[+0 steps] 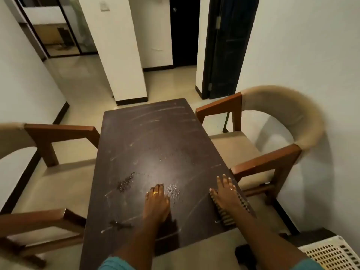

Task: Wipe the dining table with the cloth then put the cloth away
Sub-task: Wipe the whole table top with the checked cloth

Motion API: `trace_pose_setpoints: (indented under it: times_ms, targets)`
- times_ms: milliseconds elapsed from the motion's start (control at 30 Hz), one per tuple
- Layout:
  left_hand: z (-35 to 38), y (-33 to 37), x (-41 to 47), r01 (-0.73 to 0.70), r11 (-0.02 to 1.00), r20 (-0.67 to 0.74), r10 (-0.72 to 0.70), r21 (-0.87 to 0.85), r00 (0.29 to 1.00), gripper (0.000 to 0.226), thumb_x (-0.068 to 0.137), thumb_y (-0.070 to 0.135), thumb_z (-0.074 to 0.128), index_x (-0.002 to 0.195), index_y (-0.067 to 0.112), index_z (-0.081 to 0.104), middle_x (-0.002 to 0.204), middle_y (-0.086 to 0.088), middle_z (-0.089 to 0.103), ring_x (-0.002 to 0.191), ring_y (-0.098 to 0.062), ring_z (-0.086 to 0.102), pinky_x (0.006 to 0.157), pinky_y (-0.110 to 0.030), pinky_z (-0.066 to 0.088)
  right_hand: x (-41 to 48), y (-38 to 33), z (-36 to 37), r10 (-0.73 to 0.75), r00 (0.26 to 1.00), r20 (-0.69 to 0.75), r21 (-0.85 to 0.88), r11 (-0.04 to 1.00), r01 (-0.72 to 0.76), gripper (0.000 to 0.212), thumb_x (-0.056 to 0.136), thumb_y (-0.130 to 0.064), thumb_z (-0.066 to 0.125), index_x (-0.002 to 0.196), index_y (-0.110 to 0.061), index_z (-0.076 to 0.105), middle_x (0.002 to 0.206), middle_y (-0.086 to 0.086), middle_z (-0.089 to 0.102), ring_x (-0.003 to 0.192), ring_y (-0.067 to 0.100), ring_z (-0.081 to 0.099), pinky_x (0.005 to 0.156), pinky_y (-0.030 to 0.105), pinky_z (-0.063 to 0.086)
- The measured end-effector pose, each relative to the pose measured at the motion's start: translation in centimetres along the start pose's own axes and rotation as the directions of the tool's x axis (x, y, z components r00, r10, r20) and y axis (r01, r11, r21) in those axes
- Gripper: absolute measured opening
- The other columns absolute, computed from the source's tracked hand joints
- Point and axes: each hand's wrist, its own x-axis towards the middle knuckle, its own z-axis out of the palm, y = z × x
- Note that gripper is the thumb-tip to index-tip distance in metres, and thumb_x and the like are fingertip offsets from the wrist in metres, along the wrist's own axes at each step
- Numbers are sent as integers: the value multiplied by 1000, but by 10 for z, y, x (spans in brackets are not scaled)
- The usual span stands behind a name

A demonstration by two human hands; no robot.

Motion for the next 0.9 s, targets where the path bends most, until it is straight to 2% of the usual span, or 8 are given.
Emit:
trace_pose_setpoints:
  times_ms: [133,267,367,467,600,733,900]
  targets:
    - [11,-25,-27,110,993,10,-109,-35,994,55,99,32,30,147,8,15,156,-11,20,145,-28,14,119,-41,12,-13,31,13,29,999,21,-123,992,-26,72,98,-53,29,153,-16,0,160,14,-4,147,35,-3,118,44,6]
    - [19,-46,-49,171,984,-65,-174,-56,983,52,98,26,32,144,4,22,151,-14,29,141,-28,25,116,-39,18,-22,39,34,9,997,72,-141,990,1,76,96,-56,30,152,-17,-5,160,14,-7,147,35,-4,118,46,3]
    - [27,-65,-65,226,971,-88,-233,-79,968,52,98,24,34,144,2,23,151,-16,29,141,-30,25,117,-39,18,-23,41,45,29,994,110,-162,987,-11,74,97,-54,27,152,-18,-7,159,16,-8,146,39,-3,118,47,3]
    - [32,-83,-83,280,954,-114,-292,-109,950,52,98,24,37,144,3,25,151,-17,29,141,-31,25,118,-40,19,-23,38,52,37,997,70,-180,983,-24,71,98,-52,26,152,-20,-7,158,19,-10,145,43,-2,117,50,4]
    - [35,-103,-105,342,930,-133,-359,-133,924,53,96,22,41,143,1,26,150,-19,30,140,-33,25,118,-43,20,-22,34,53,58,998,-5,-143,988,-58,76,95,-57,31,152,-22,-6,157,22,-14,144,45,-3,116,53,4]
    - [34,-122,-122,401,904,-142,-420,-146,896,55,96,21,42,143,0,24,150,-21,29,140,-34,26,117,-43,21,-18,30,57,101,995,-3,-182,978,-100,74,95,-57,30,152,-23,-4,158,20,-7,144,44,-3,115,55,1]
    - [38,-149,-142,444,886,-136,-460,-131,878,57,96,23,42,144,0,20,152,-20,26,141,-33,24,116,-42,20,-19,21,58,131,991,-2,-229,965,-129,63,99,-47,26,153,-23,3,159,20,2,143,47,3,114,59,4]
